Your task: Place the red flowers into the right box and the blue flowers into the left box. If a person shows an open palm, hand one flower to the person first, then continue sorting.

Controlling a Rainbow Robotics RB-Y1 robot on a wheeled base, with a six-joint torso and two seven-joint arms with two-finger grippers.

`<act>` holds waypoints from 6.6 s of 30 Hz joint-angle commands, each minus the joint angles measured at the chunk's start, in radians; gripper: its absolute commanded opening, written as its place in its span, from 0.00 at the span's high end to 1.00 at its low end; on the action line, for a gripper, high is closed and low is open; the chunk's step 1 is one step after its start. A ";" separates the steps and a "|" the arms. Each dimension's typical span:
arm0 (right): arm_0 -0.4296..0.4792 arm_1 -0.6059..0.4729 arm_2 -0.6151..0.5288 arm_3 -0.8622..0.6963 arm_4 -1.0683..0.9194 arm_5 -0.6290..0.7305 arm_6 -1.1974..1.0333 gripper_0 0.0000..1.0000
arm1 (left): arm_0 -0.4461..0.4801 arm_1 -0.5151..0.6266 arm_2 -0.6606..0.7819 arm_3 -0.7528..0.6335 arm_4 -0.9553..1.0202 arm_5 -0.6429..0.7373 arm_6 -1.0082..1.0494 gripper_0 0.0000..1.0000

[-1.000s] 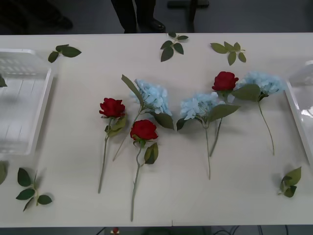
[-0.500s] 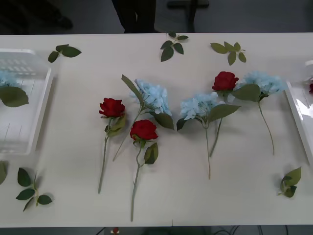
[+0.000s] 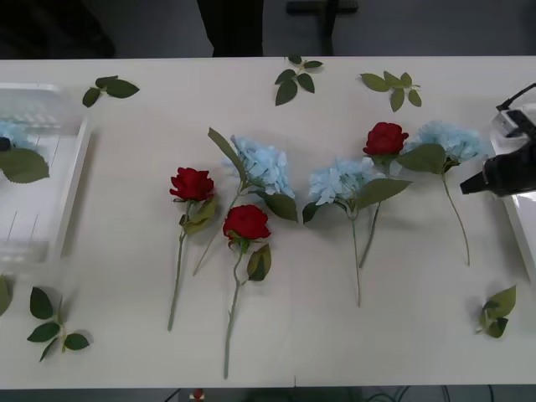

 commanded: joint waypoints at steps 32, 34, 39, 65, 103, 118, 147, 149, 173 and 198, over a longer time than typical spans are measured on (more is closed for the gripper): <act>-0.019 0.127 0.152 0.089 0.171 -0.202 -0.142 1.00 | 0.033 -0.363 -0.611 -0.185 -0.424 -0.071 0.287 0.00; -0.020 0.124 0.144 0.089 0.168 -0.202 -0.138 1.00 | 0.037 -0.365 -0.617 -0.176 -0.446 -0.073 0.284 0.00; -0.019 0.090 0.076 0.051 0.156 -0.161 -0.112 1.00 | 0.036 -0.365 -0.620 -0.102 -0.484 -0.123 0.267 0.00; -0.025 0.184 -0.192 -0.285 -0.787 0.094 0.206 1.00 | -0.064 -0.426 -0.664 0.073 -0.605 -0.165 0.281 1.00; -0.101 0.233 0.144 -0.376 -0.829 -0.831 0.885 1.00 | -0.058 -0.426 -0.664 0.074 -0.604 -0.185 0.287 1.00; -0.101 0.233 0.144 -0.376 -0.829 -0.831 0.885 0.78 | -0.056 -0.426 -0.664 0.073 -0.604 -0.188 0.295 1.00; -0.101 0.233 0.144 -0.376 -0.829 -0.831 0.885 0.00 | -0.056 -0.428 -0.664 0.073 -0.604 -0.189 0.301 1.00; -0.101 0.233 0.144 -0.376 -0.829 -0.831 0.885 0.00 | -0.056 -0.426 -0.664 0.073 -0.604 -0.189 0.301 1.00; 0.027 -0.035 0.040 -0.330 -0.737 -0.376 0.300 0.00 | -0.056 -0.354 -0.641 -0.003 -0.504 -0.159 0.236 1.00; -0.140 0.060 0.133 -0.201 0.130 0.086 -0.576 0.00 | -0.079 -0.257 -0.367 -0.338 0.593 -0.235 -0.170 1.00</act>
